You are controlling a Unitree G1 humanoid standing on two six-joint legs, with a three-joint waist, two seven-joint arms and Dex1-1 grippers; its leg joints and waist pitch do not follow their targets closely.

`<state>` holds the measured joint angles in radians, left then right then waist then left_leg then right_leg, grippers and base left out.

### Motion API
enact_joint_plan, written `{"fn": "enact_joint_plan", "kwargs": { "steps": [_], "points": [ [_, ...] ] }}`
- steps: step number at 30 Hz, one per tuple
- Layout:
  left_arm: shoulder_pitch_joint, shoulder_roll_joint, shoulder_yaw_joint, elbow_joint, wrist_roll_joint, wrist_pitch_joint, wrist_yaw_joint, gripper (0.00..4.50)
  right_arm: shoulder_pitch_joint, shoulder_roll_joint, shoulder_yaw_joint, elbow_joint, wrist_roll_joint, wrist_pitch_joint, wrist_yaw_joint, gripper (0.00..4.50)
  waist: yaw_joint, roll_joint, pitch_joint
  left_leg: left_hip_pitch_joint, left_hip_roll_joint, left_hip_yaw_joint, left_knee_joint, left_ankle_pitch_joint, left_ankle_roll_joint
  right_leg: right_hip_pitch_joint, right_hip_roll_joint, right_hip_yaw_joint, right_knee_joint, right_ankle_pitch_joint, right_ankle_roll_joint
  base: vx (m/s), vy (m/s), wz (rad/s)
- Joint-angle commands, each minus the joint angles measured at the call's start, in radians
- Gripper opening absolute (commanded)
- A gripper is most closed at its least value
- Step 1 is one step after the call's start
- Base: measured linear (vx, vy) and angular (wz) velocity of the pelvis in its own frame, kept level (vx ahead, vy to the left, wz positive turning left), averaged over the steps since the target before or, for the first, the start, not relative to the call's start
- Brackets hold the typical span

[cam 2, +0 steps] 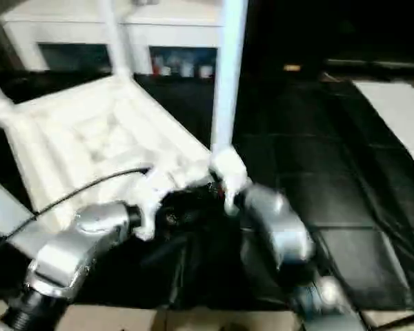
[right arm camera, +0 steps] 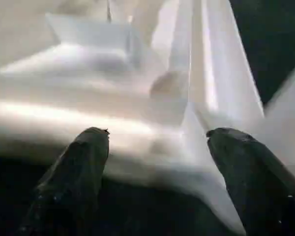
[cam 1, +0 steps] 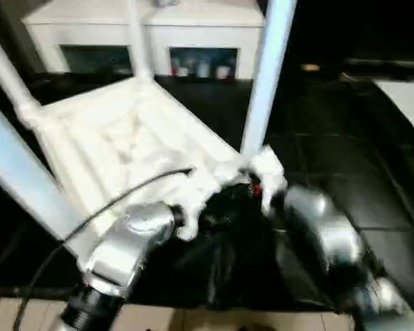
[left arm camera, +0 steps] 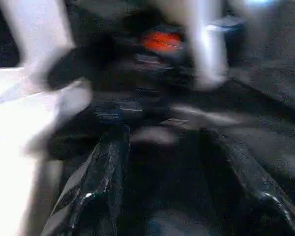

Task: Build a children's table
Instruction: Rotate table base

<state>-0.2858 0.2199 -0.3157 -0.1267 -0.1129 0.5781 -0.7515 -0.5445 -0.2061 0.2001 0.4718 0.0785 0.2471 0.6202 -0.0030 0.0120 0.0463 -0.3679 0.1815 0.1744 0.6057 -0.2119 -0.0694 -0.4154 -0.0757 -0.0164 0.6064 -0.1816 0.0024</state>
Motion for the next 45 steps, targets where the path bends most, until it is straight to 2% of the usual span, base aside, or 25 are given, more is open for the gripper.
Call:
{"fn": "enact_joint_plan", "kwargs": {
  "steps": [1, 3, 7, 8, 11, 12, 14, 15, 17, 19, 24, 26, 27, 29, 30, 31, 33, 37, 39, 41, 43, 45],
  "points": [
    [0.006, 0.005, -0.009, -0.038, -0.014, 0.026, -0.002, 2.93, -0.053, 0.001, -0.023, 0.115, -0.017, -0.046, -0.026, 3.63, 0.001, -0.012, -0.060, 0.000, 0.033, -0.001, -0.065, -0.110, 0.085, 0.056, -0.044, 0.024, -0.059, -0.110, -0.278, 0.000, 0.000, 0.00],
    [0.009, 0.009, -0.011, -0.051, -0.016, 0.035, 0.002, 3.05, -0.098, 0.005, -0.046, 0.186, -0.016, -0.071, -0.064, 3.63, 0.006, -0.010, -0.060, 0.002, 0.033, 0.000, -0.064, -0.096, 0.082, 0.056, -0.042, 0.025, -0.056, -0.091, -0.281, 0.000, 0.000, 0.00],
    [0.012, 0.010, -0.014, -0.057, -0.015, 0.036, 0.004, 3.34, -0.189, 0.014, -0.097, 0.347, -0.013, -0.139, -0.150, 3.63, 0.011, -0.009, -0.060, 0.009, 0.032, 0.004, -0.063, -0.128, 0.072, 0.050, -0.037, 0.024, -0.058, -0.106, -0.284, 0.000, 0.000, 0.00],
    [0.012, 0.010, -0.014, -0.058, -0.015, 0.037, 0.003, 3.47, -0.209, 0.015, -0.109, 0.384, -0.014, -0.156, -0.175, 3.63, 0.010, -0.007, -0.059, 0.006, 0.031, 0.002, -0.065, -0.136, 0.067, 0.053, -0.038, 0.022, -0.057, -0.115, -0.283, 0.000, 0.000, 0.00],
    [0.013, 0.010, -0.015, -0.061, -0.017, 0.039, 0.004, 3.71, -0.264, 0.007, -0.140, 0.496, -0.027, -0.205, -0.298, 3.63, 0.012, -0.007, -0.062, 0.011, 0.031, 0.004, -0.063, -0.139, 0.060, 0.047, -0.038, 0.022, -0.055, -0.106, -0.284, 0.000, 0.000, 0.00],
    [0.015, 0.016, -0.017, -0.067, -0.023, 0.042, 0.011, 3.75, -0.303, -0.007, -0.165, 0.588, -0.033, -0.256, -0.405, 3.63, 0.014, -0.006, -0.064, 0.012, 0.031, 0.006, -0.062, -0.134, 0.058, 0.046, -0.038, 0.022, -0.053, -0.096, -0.285, 0.000, 0.000, 0.00],
    [0.020, 0.021, -0.017, -0.076, -0.028, 0.046, 0.011, 3.87, -0.314, -0.017, -0.166, 0.621, -0.052, -0.287, -0.487, 3.63, 0.020, -0.007, -0.064, 0.014, 0.030, 0.009, -0.061, -0.133, 0.059, 0.044, -0.035, 0.022, -0.053, -0.090, -0.281, 0.000, 0.000, 0.00],
    [0.023, 0.024, -0.018, -0.082, -0.030, 0.047, 0.007, 4.01, -0.316, -0.017, -0.165, 0.633, -0.059, -0.300, -0.502, 3.63, 0.033, -0.005, -0.064, 0.018, 0.030, 0.013, -0.060, -0.127, 0.058, 0.041, -0.031, 0.022, -0.050, -0.068, -0.270, 0.000, 0.000, 0.00],
    [0.029, 0.028, -0.019, -0.093, -0.037, 0.050, 0.000, 4.11, -0.315, -0.013, -0.167, 0.648, -0.066, -0.318, -0.523, 3.63, 0.035, -0.006, -0.065, 0.010, 0.029, 0.012, -0.061, -0.115, 0.062, 0.047, -0.030, 0.020, -0.045, -0.049, -0.256, 0.000, 0.000, 0.00],
    [0.036, 0.030, -0.020, -0.104, -0.044, 0.049, -0.008, 4.39, -0.311, -0.007, -0.175, 0.659, -0.065, -0.337, -0.539, 3.63, 0.033, -0.009, -0.065, 0.005, 0.027, 0.011, -0.061, -0.110, 0.059, 0.052, -0.029, 0.019, -0.043, -0.041, -0.243, 0.000, 0.000, 0.00],
    [0.067, 0.060, -0.010, -0.151, -0.086, 0.042, -0.045, 4.48, -0.314, 0.016, -0.211, 0.691, -0.017, -0.420, -0.504, 3.63, 0.023, -0.010, -0.065, -0.001, 0.026, 0.010, -0.060, -0.147, 0.060, 0.053, -0.035, 0.019, -0.046, -0.085, -0.237, 0.000, 0.000, 0.00],
    [0.095, 0.093, 0.011, -0.176, -0.119, 0.033, -0.075, 4.48, -0.310, 0.020, -0.220, 0.682, -0.001, -0.458, -0.445, 3.63, 0.014, -0.012, -0.067, -0.009, 0.027, 0.009, -0.059, -0.141, 0.066, 0.058, -0.036, 0.019, -0.042, -0.073, -0.244, 0.000, 0.000, 0.00],
    [0.099, 0.098, 0.016, -0.180, -0.125, 0.032, -0.080, 4.48, -0.309, 0.021, -0.221, 0.680, 0.000, -0.464, -0.434, 3.63, 0.007, -0.012, -0.063, -0.008, 0.027, 0.010, -0.059, -0.148, 0.073, 0.053, -0.031, 0.017, -0.046, -0.083, -0.246, 0.000, 0.000, 0.00],
    [0.130, 0.133, 0.050, -0.195, -0.154, 0.016, -0.112, 4.48, -0.290, 0.025, -0.225, 0.638, 0.021, -0.481, -0.350, 3.63, 0.004, -0.010, -0.064, -0.006, 0.028, 0.010, -0.058, -0.154, 0.075, 0.054, -0.032, 0.018, -0.045, -0.091, -0.252, 0.000, 0.000, 0.00],
    [0.167, 0.171, 0.092, -0.208, -0.182, 0.006, -0.148, 4.48, -0.264, 0.030, -0.225, 0.573, 0.045, -0.489, -0.269, 3.63, 0.002, -0.008, -0.061, -0.005, 0.029, 0.009, -0.060, -0.172, 0.075, 0.053, -0.031, 0.017, -0.049, -0.117, -0.250, 0.000, 0.000, 0.00],
    [0.170, 0.174, 0.095, -0.208, -0.184, 0.005, -0.151, 4.48, -0.262, 0.031, -0.225, 0.568, 0.047, -0.489, -0.264, 3.63, 0.001, -0.009, -0.061, -0.006, 0.031, 0.009, -0.061, -0.175, 0.075, 0.053, -0.032, 0.018, -0.048, -0.118, -0.248, 0.000, 0.000, 0.00],
    [0.204, 0.208, 0.125, -0.218, -0.201, 0.003, -0.176, 4.48, -0.231, 0.039, -0.223, 0.498, 0.079, -0.473, -0.182, 3.63, -0.004, -0.004, -0.061, 0.000, 0.033, 0.008, -0.063, -0.183, 0.076, 0.048, -0.027, 0.018, -0.049, -0.122, -0.256, 0.000, 0.000, 0.00],
    [0.282, 0.262, 0.190, -0.261, -0.266, -0.023, -0.227, 4.48, -0.156, 0.038, -0.178, 0.379, 0.097, -0.460, -0.076, 3.63, -0.004, 0.000, -0.057, 0.002, 0.036, 0.005, -0.071, -0.215, 0.060, 0.048, -0.028, 0.018, -0.052, -0.151, -0.258, 0.000, 0.000, 0.00],
    [0.327, 0.300, 0.231, -0.286, -0.284, -0.059, -0.262, 4.48, -0.115, 0.032, -0.163, 0.323, 0.095, -0.456, -0.063, 3.63, -0.004, -0.002, -0.056, 0.005, 0.035, 0.006, -0.072, -0.229, 0.055, 0.045, -0.027, 0.019, -0.056, -0.176, -0.253, 0.000, 0.000, 0.00],
    [0.343, 0.315, 0.258, -0.294, -0.299, -0.067, -0.276, 4.48, -0.096, 0.031, -0.164, 0.293, 0.102, -0.444, -0.054, 3.63, -0.005, -0.005, -0.054, 0.007, 0.035, 0.006, -0.074, -0.244, 0.048, 0.042, -0.025, 0.020, -0.058, -0.198, -0.244, 0.000, 0.000, 0.00],
    [0.354, 0.333, 0.289, -0.289, -0.312, -0.074, -0.288, 4.48, -0.073, 0.027, -0.164, 0.254, 0.100, -0.432, -0.048, 3.63, -0.001, -0.003, -0.053, 0.009, 0.036, 0.006, -0.075, -0.249, 0.044, 0.040, -0.027, 0.022, -0.059, -0.209, -0.239, 0.000, 0.000, 0.00],
    [0.369, 0.355, 0.338, -0.276, -0.331, -0.083, -0.301, 4.48, -0.035, 0.022, -0.165, 0.192, 0.100, -0.406, -0.037, 3.63, 0.003, -0.003, -0.051, 0.008, 0.035, 0.005, -0.078, -0.257, 0.031, 0.040, -0.026, 0.024, -0.059, -0.228, -0.216, 0.000, 0.000, 0.00]
  ]
}}
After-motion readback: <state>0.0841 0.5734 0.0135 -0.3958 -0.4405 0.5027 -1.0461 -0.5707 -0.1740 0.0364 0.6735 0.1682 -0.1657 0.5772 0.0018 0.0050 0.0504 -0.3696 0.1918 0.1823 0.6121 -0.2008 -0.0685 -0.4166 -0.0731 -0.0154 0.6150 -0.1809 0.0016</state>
